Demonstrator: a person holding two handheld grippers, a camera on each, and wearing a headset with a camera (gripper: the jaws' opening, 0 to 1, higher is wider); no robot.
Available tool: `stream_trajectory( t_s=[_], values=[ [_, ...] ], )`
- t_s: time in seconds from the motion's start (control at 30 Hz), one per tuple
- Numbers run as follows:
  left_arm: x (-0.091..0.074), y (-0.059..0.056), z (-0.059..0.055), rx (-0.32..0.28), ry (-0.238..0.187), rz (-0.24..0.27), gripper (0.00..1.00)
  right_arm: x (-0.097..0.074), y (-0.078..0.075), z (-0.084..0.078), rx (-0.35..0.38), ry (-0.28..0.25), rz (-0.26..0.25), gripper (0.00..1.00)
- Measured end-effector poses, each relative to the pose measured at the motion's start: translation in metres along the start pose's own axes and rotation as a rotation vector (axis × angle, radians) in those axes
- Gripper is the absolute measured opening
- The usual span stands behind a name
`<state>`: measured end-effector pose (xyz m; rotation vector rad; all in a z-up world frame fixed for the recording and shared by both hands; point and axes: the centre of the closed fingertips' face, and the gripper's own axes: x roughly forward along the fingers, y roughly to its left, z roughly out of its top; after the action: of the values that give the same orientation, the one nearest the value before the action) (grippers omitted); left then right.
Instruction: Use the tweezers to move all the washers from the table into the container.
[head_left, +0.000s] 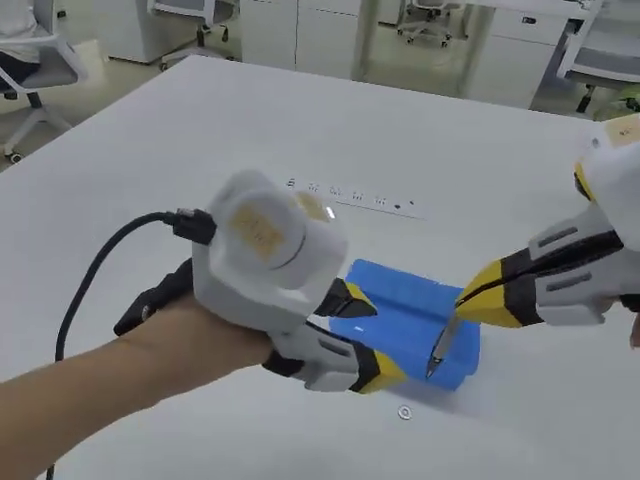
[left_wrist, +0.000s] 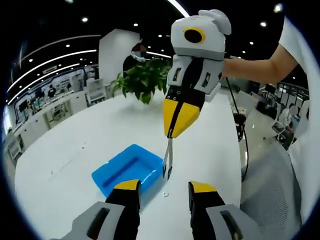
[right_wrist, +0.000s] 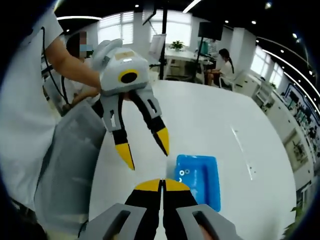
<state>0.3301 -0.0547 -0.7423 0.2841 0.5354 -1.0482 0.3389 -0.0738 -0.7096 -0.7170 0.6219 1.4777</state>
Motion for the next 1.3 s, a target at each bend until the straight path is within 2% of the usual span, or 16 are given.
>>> stream_trajectory(
  t_s=[0.03, 0.13, 0.2, 0.33, 0.5, 0.6, 0.73, 0.87, 1.1, 1.3],
  values=[
    [0.006, -0.002, -0.001, 0.006, 0.006, -0.027, 0.34, 0.002, -0.001, -0.001, 0.003, -0.012, 0.002, 0.00],
    [0.020, 0.000, -0.005, 0.022, 0.013, -0.049, 0.34, 0.009, 0.000, -0.004, 0.027, -0.013, 0.030, 0.00],
    [0.026, 0.003, -0.008, 0.039, 0.017, -0.057, 0.32, 0.014, 0.000, -0.005, 0.023, -0.020, 0.030, 0.00],
    [0.033, 0.003, -0.011, 0.057, 0.014, -0.076, 0.30, 0.024, 0.001, -0.009, 0.038, -0.030, 0.040, 0.00],
    [0.040, 0.002, -0.013, 0.075, 0.010, -0.086, 0.30, 0.038, 0.005, -0.016, 0.026, -0.013, 0.057, 0.00],
    [0.045, 0.000, -0.016, 0.096, 0.016, -0.092, 0.29, 0.041, 0.007, -0.015, 0.036, -0.021, 0.072, 0.00],
    [0.052, 0.000, -0.023, 0.126, 0.038, -0.100, 0.28, 0.046, 0.005, -0.023, -0.011, 0.018, 0.053, 0.00],
    [0.055, -0.001, -0.025, 0.123, 0.037, -0.112, 0.27, 0.047, 0.005, -0.021, 0.007, 0.003, 0.064, 0.00],
    [0.062, -0.002, -0.028, 0.147, 0.046, -0.121, 0.25, 0.053, 0.005, -0.030, -0.014, 0.042, 0.066, 0.00],
    [0.067, 0.000, -0.029, 0.138, 0.042, -0.131, 0.21, 0.054, 0.005, -0.031, -0.015, 0.032, 0.063, 0.00]
  ],
)
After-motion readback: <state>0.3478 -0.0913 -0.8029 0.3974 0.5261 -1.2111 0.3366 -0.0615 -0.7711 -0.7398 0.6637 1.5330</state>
